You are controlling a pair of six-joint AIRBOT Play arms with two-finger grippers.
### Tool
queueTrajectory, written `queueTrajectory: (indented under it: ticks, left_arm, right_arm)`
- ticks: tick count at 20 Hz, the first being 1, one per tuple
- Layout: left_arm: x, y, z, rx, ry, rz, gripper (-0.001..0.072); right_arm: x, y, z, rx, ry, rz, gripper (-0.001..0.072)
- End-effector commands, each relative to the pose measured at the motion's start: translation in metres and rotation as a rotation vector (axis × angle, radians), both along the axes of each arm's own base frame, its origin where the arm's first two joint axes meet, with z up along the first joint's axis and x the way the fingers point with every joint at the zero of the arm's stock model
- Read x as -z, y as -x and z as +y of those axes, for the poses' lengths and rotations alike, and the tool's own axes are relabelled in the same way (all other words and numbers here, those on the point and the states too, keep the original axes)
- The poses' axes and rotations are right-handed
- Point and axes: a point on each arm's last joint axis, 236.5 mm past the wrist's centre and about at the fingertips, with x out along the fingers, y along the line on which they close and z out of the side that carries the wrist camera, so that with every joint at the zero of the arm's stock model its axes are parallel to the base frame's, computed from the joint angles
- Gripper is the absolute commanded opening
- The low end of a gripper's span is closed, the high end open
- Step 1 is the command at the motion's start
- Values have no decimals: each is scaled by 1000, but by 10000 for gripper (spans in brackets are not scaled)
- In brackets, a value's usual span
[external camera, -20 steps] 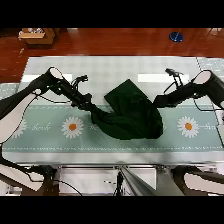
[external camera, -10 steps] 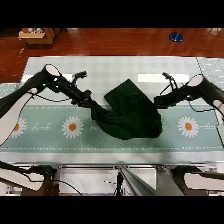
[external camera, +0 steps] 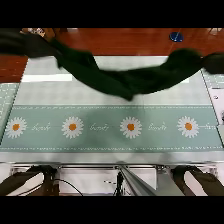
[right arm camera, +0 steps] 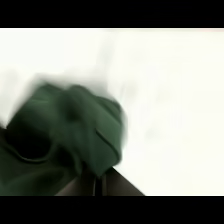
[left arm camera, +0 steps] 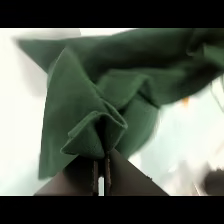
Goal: Fold the shirts.
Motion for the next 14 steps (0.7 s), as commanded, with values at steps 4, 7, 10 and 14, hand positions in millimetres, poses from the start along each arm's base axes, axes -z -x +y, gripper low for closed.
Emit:
queueTrajectory:
  ticks: [4, 7, 10, 14]
  left_arm:
    - [-181, 122, 42, -277, -39, -646, 25]
    - [-178, 161, 59, -365, -88, -644, 25]
    - [-169, 194, 55, -355, -84, -609, 25]
    - [-130, 224, 51, -327, -121, -445, 26]
  right_arm:
    - [-169, 82, -24, 202, 58, -420, 22]
    - [-214, 112, -30, 250, 97, -524, 22]
    - [-246, 142, -23, 244, 118, -590, 22]
    - [-270, 173, -21, 257, 158, -638, 21]
